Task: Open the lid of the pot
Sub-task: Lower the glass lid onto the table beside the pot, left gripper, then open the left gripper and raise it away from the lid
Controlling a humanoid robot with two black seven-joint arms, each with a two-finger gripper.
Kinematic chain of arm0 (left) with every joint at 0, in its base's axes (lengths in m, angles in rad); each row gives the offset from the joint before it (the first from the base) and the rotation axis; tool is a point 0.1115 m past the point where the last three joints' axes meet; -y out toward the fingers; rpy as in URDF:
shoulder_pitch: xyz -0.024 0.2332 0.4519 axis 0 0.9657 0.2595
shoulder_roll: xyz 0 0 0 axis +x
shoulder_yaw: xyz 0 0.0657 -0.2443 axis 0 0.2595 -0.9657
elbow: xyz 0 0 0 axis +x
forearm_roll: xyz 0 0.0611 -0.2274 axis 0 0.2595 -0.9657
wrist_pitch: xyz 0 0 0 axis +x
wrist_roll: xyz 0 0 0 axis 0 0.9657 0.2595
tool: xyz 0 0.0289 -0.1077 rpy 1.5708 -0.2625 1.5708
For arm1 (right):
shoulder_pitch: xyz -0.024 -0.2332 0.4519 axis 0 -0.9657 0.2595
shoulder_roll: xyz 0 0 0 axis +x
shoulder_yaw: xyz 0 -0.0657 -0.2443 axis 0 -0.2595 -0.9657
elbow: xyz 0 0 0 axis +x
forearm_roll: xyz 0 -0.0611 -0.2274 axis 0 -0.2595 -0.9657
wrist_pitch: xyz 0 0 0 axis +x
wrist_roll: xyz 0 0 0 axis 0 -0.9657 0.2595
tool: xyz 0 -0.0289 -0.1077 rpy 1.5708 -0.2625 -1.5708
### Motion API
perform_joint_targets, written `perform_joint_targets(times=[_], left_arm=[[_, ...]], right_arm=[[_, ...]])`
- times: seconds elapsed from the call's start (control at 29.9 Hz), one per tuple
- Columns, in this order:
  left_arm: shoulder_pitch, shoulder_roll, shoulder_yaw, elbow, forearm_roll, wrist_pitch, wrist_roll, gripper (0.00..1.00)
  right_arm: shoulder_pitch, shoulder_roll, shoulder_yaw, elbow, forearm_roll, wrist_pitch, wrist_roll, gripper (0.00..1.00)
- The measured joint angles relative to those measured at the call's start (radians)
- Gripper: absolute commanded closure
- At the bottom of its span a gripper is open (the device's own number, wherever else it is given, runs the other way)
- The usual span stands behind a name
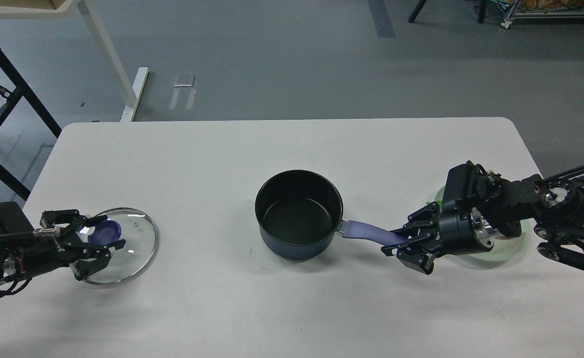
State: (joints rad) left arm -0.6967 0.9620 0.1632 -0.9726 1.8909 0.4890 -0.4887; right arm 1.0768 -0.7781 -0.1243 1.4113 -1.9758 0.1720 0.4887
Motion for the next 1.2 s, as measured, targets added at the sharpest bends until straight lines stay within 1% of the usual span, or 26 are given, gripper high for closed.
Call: perform_joint_targets(times=[0.1,0.13,0.17,0.2,0.3,0.37,0.57,0.67,0.74,0.77,0.87,0.97,1.1,1.2], left_arm=[[0.001,-0.014,0.000,0.017,-0.001,0.000,0.000,0.32],[0.001,-0.018,0.000,0.022,-0.001,0.000,0.000,0.23],[0.002,-0.020,0.000,0.025,-0.001,0.000,0.000,0.17],[0.002,-0.022,0.000,0.026,-0.001,0.000,0.000,0.13],[0.002,-0.023,0.001,0.027,-0.015,0.000,0.000,0.04],[0.002,-0.023,0.001,0.027,-0.035,0.000,0.000,0.02],[-0.006,-0.005,0.001,-0.006,-0.080,0.000,0.000,0.02],[-0.018,0.032,-0.008,-0.075,-0.137,-0.001,0.000,0.02],[-0.034,0.067,-0.015,-0.148,-0.216,-0.001,0.000,0.02],[-0.055,0.085,-0.020,-0.190,-0.277,-0.014,0.000,0.02],[-0.138,0.122,-0.037,-0.287,-0.504,-0.118,0.000,0.02],[-0.203,0.127,-0.078,-0.316,-0.784,-0.232,0.000,0.02],[-0.237,0.095,-0.136,-0.291,-1.183,-0.376,0.000,0.02],[-0.238,0.041,-0.150,-0.238,-1.441,-0.450,0.000,0.02]], right_arm=[[0.000,0.000,0.000,0.000,0.000,0.001,0.000,0.72],[0.000,0.000,0.000,0.000,0.000,0.001,0.000,0.72],[0.000,0.000,0.000,0.000,0.000,0.001,0.000,0.71],[0.000,0.000,0.000,0.000,0.000,0.001,0.000,0.71],[0.000,0.000,0.000,0.000,0.000,0.000,0.000,0.71],[0.000,0.000,0.000,0.000,0.000,0.000,0.000,0.70],[0.000,0.000,0.000,0.000,0.000,0.000,0.000,0.70],[0.000,0.000,0.000,0.000,0.000,0.000,0.000,0.70],[0.000,-0.001,0.000,0.000,0.000,0.000,0.000,0.70],[0.000,-0.001,0.000,0.000,0.000,0.000,0.000,0.70],[0.000,-0.002,0.000,0.000,0.001,0.000,0.000,0.70],[0.000,-0.003,0.000,0.000,0.001,0.000,0.000,0.70],[0.000,-0.003,0.000,0.000,0.001,0.000,0.000,0.70],[0.000,-0.003,0.000,0.000,0.001,0.000,0.000,0.70]])
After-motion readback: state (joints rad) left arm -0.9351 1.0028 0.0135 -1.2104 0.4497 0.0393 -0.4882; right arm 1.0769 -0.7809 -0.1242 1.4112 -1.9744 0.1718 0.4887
